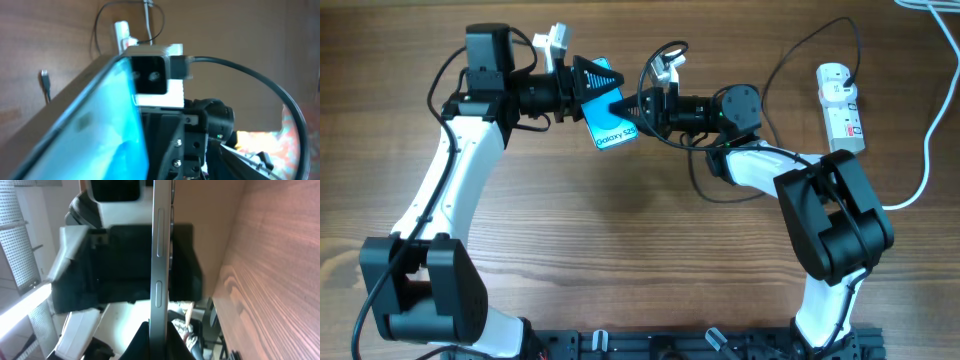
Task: Plug charger to phone and switch on socket
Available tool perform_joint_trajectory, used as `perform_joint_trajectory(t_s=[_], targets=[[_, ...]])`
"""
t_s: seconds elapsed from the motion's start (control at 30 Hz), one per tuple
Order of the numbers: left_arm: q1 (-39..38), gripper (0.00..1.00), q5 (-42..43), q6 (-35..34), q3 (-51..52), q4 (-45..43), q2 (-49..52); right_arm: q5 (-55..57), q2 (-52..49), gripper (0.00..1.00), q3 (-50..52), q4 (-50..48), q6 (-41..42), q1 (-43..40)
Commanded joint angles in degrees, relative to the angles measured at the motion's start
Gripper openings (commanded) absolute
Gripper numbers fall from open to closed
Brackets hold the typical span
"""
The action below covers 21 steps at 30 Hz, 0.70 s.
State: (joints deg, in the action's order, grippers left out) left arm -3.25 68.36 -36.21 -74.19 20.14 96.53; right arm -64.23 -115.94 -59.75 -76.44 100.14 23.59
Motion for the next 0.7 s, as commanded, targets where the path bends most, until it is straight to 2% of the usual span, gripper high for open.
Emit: perform_joint_trajectory(t_s=[0.0,0.1,0.2,0.4,0.43,0.47,0.5,0.57,0.67], targets=[[-0.8,0.54,-0.9,-4.8,0.4,1.3,-0.1,5.0,0.2,0.04,-0.7,-0.6,-3.3,1.0],[-0.9,0.49,-1.0,-4.8,0.4,1.3,-0.1,5.8,0.2,0.04,-0.7,0.0,-4.1,1.0],[-0.9,0.25,-1.9,-4.8,0.4,1.3,-0.1,4.6,0.2,0.04,-0.7,0.8,-4.7,1.0],[-0.9,0.04,-3.5,-4.8,0.4,0.1,-0.1,2.7,0.2,0.06,-0.7,0.9,-5.8,1.0],[-0.9,0.04,-3.5,-4.8,0.4,0.0,-0.1,2.2,0.2,0.35,-0.7,0.9,-5.8,1.0],[-0.9,0.04,-3.5,-4.8,0.4,0.0,-0.1,1.6,0.2,0.59,-0.7,0.9,-6.1,1.0],[-0.9,0.04,-4.0,-4.7,0.4,0.0,-0.1,0.1,0.2,0.92,-0.7,1.4,-8.3,0.9],[-0.5,0.04,-5.7,-4.7,0.4,0.1,-0.1,-4.0,0.2,0.96,-0.7,8.2,-15.1,0.0],[0.7,0.04,-9.5,-3.7,0.4,1.2,-0.1,-8.6,0.2,0.96,-0.7,21.6,-26.8,-2.2]])
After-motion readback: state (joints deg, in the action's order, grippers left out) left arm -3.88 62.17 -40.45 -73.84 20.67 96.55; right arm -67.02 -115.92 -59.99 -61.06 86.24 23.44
